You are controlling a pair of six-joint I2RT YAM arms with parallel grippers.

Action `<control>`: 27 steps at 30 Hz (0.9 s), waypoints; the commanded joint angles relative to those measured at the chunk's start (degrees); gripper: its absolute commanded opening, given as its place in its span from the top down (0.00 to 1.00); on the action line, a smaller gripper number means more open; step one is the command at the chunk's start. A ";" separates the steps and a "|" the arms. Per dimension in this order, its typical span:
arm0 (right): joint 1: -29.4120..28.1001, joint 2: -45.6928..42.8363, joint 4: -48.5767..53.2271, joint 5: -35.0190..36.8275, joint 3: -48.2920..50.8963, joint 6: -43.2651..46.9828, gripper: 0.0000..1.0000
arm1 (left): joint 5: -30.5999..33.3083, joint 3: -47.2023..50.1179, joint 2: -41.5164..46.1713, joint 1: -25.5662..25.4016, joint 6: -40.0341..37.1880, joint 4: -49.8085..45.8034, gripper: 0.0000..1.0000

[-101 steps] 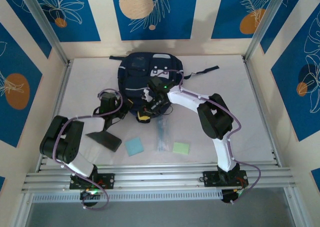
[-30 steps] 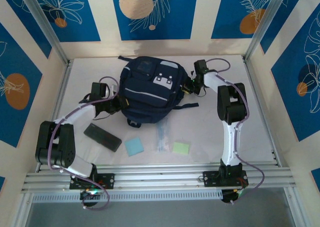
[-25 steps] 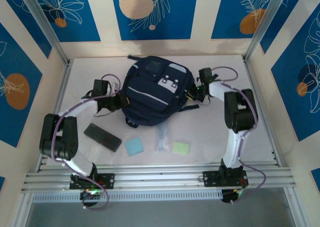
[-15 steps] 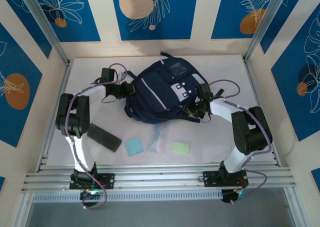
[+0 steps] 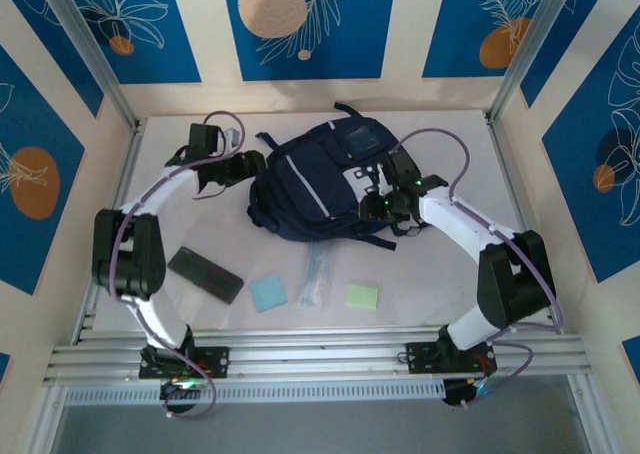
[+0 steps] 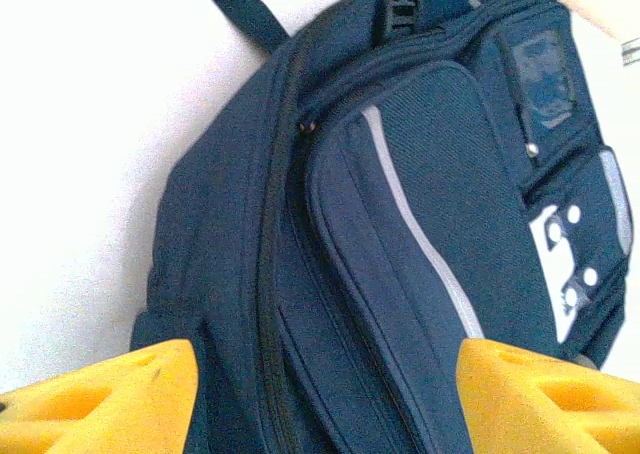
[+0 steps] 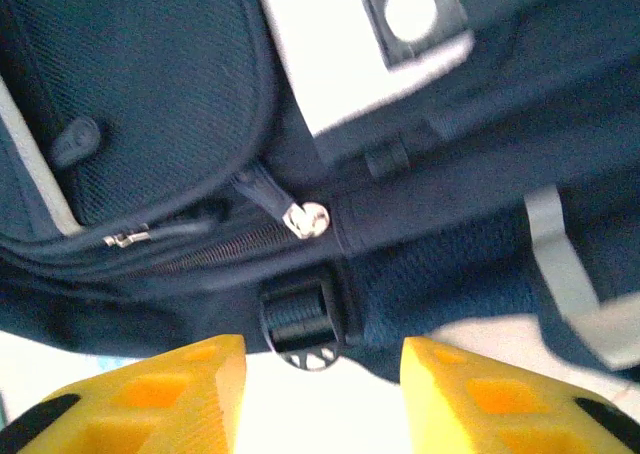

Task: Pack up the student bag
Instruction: Unzip the student bag at the top-center of the table.

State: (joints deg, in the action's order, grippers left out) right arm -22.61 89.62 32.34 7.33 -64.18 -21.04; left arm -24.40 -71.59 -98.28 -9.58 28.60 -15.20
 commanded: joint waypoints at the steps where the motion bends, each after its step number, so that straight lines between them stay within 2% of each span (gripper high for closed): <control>1: -1.20 5.35 1.95 0.82 -5.40 8.56 0.57 | -1.89 7.89 4.82 -1.59 3.70 3.04 0.32; 8: -3.56 15.50 2.11 1.72 -13.68 13.71 0.60 | -2.00 18.52 9.17 -4.53 9.24 10.41 0.33; 17: -5.99 23.75 5.27 10.72 -17.24 17.90 0.62 | -5.36 20.18 2.39 -4.92 12.86 17.34 0.39; 21: -6.63 25.18 7.40 12.91 -17.28 18.36 0.65 | -6.57 19.89 0.99 -4.94 14.51 19.39 0.40; 27: -6.66 20.62 8.36 9.69 -14.10 20.49 0.63 | -4.44 16.74 0.15 -4.89 10.97 14.61 0.40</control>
State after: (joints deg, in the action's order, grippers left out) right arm -29.28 111.57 36.12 17.54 -81.21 -3.97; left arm -28.67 -52.10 -96.95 -14.17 41.47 1.58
